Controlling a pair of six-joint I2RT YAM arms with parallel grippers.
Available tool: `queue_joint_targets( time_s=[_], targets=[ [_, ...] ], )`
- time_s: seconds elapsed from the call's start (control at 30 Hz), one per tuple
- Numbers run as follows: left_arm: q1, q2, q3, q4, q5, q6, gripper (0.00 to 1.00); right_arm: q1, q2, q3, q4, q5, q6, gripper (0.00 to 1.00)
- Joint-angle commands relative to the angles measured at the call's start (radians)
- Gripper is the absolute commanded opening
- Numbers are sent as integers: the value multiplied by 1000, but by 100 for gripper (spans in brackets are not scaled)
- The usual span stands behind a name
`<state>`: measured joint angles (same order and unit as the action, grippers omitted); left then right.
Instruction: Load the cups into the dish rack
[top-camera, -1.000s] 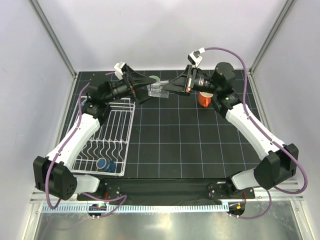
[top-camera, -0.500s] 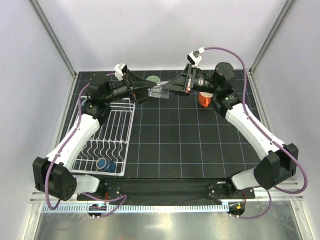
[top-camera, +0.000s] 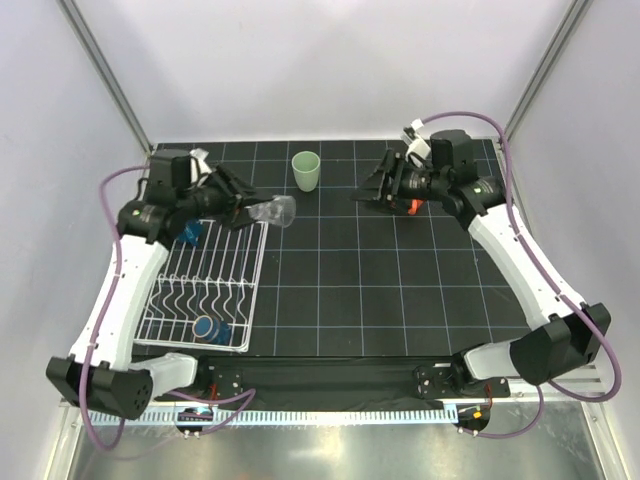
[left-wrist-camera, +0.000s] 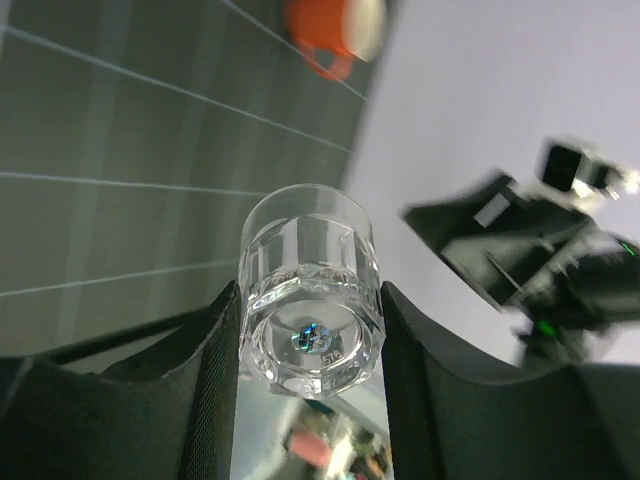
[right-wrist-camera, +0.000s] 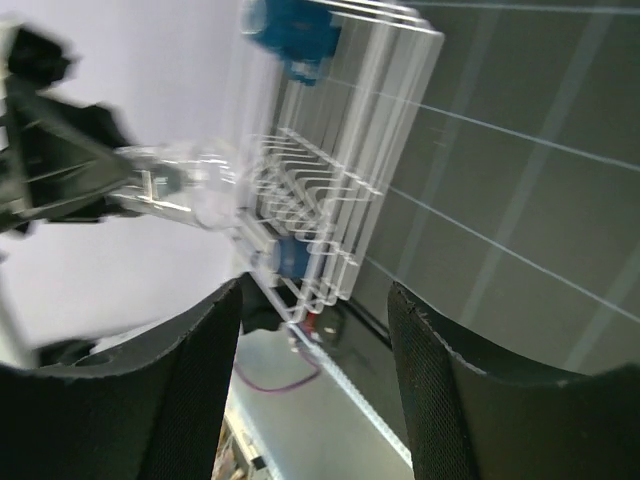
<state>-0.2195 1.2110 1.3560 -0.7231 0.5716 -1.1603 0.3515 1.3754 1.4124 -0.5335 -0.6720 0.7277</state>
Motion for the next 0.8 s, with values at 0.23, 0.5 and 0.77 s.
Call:
queue_joint_targets(
  time_s=[0.23,0.5,0.77],
  targets=[
    [146,-154,48,-738,-700,182,0,-28,-111,-13,-335,125,-168,62],
    [360,-208,26,-917,-956,261,0,-23,-102,-1,-398,112,-189,62],
    [572,-254,-103,-940,-1007,297,0,142,-13,69,-404,118,-185,61]
  ],
)
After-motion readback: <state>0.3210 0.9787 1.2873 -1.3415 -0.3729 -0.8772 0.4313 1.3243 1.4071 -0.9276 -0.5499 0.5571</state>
